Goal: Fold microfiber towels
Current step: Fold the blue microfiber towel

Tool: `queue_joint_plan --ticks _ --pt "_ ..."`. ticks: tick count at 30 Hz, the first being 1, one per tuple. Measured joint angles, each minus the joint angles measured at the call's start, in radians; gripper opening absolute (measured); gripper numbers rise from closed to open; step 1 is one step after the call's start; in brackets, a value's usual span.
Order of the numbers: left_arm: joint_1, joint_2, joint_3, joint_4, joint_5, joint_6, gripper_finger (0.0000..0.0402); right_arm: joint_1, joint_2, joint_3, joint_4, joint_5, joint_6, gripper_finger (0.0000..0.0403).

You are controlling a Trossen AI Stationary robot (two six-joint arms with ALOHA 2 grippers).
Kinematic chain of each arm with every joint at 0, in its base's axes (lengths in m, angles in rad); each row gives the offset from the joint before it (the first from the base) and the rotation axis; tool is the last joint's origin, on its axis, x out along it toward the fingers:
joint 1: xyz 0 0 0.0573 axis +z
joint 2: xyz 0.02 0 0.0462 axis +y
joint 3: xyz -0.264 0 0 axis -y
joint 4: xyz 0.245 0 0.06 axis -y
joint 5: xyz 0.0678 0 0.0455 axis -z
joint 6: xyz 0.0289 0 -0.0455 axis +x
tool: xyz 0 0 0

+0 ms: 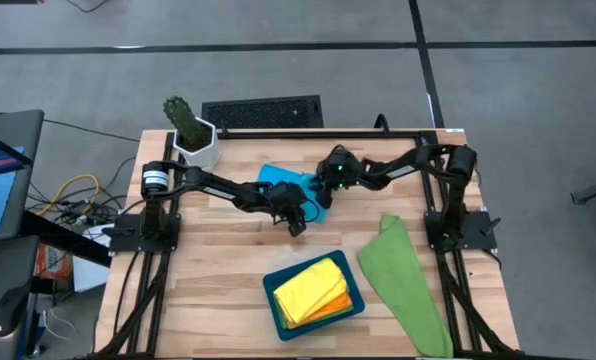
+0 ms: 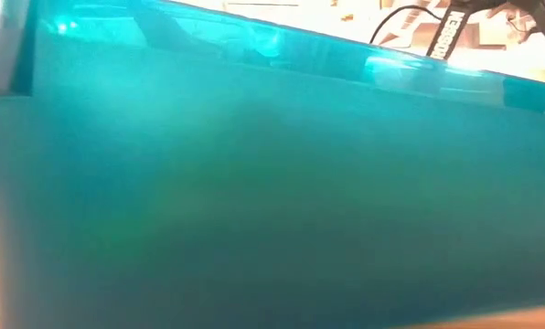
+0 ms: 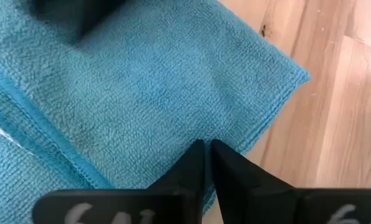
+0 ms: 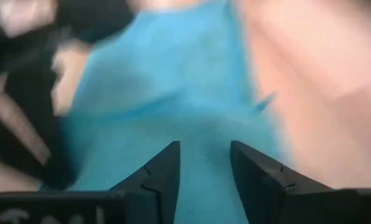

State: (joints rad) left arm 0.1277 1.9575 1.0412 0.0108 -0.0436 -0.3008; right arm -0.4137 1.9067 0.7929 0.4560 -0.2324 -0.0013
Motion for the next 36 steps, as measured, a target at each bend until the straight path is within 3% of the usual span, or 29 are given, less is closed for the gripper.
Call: queue_joint_plan --ticks 6,15,20,30,36 --pt "-0.002 0.003 -0.002 0.018 0.007 -0.014 0.0020 0.000 -0.032 0.003 0.101 0.001 -0.032 0.0153" --pt "-0.002 0.003 -0.002 0.015 0.009 -0.026 0.0020 0.054 0.117 0.005 0.197 0.010 -0.051 0.0118" --pt "-0.002 0.004 -0.001 0.013 0.010 -0.026 0.0020 0.031 0.131 0.007 0.212 -0.006 -0.019 0.0107" --pt "0.006 0.006 0.069 -0.053 0.051 -0.045 0.0019 0.001 -0.148 -0.063 0.160 -0.026 0.008 0.0107" --pt "0.030 -0.034 0.094 -0.057 0.039 -0.045 0.0019 0.125 -0.245 -0.254 0.196 -0.025 0.109 0.0107"
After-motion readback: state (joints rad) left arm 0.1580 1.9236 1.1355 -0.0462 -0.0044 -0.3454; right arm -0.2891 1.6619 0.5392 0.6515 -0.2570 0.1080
